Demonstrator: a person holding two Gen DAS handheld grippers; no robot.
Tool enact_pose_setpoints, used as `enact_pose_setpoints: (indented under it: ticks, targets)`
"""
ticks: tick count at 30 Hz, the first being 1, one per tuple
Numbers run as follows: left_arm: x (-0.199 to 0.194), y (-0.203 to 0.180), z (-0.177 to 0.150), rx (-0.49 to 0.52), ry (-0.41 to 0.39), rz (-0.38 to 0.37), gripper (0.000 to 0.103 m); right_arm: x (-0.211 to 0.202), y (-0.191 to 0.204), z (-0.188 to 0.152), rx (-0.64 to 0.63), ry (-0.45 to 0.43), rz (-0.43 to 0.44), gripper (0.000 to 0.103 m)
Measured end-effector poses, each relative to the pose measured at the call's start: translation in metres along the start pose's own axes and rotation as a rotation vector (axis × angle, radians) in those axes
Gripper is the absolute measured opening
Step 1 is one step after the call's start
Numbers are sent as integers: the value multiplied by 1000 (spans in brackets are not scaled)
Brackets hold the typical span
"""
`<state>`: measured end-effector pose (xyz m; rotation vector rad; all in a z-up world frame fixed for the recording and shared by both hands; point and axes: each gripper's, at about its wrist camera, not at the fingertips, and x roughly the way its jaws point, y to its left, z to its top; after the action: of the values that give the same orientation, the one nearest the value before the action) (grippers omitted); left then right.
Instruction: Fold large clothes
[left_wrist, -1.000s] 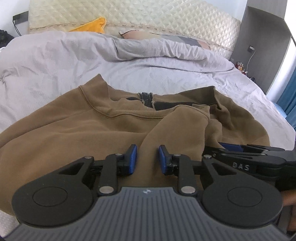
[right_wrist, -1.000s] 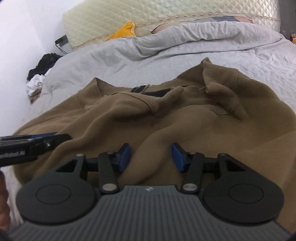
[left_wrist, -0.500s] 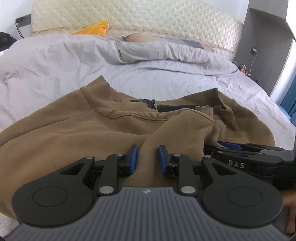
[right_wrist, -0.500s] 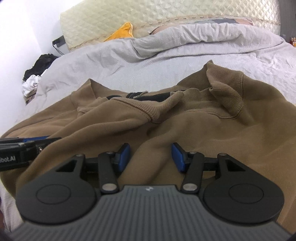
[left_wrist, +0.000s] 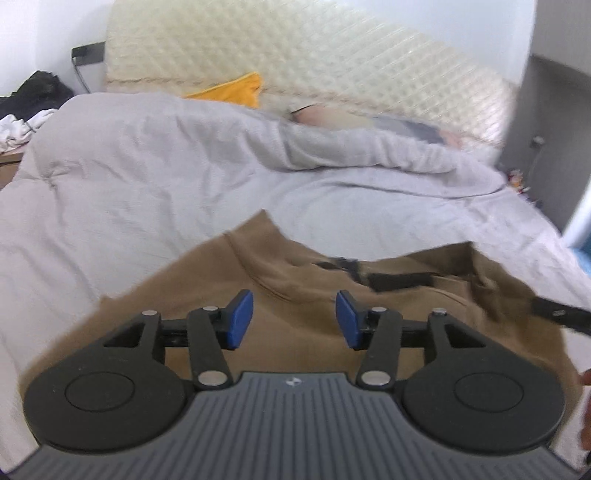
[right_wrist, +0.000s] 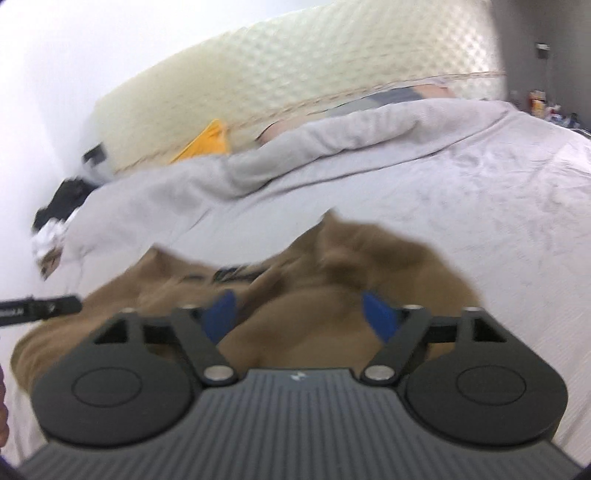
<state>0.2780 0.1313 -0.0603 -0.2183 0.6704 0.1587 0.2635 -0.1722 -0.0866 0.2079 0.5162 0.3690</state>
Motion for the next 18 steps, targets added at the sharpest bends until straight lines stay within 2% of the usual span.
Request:
enact_pose_setpoints:
  ticks: [2,3,8,11,14,18]
  targets:
    - [17,7,18,0,41,26,57,11,-14,10,34,10,-2,82]
    - [27,9,28,9,57,35,61,18,-20,14,43,17,-12,82]
    - [86,12,76,82,153,84,65,54,-43,27,31,58,-100,82]
    - [124,9,90,133,219,79,70,74,-61,27,73,85,-111,82]
    - [160,8,96,121,285,56,70,93,-74,24,106,140,-77,82]
    - [195,5,94,134,314,87,73,109,-70,20,54,193,-84,82]
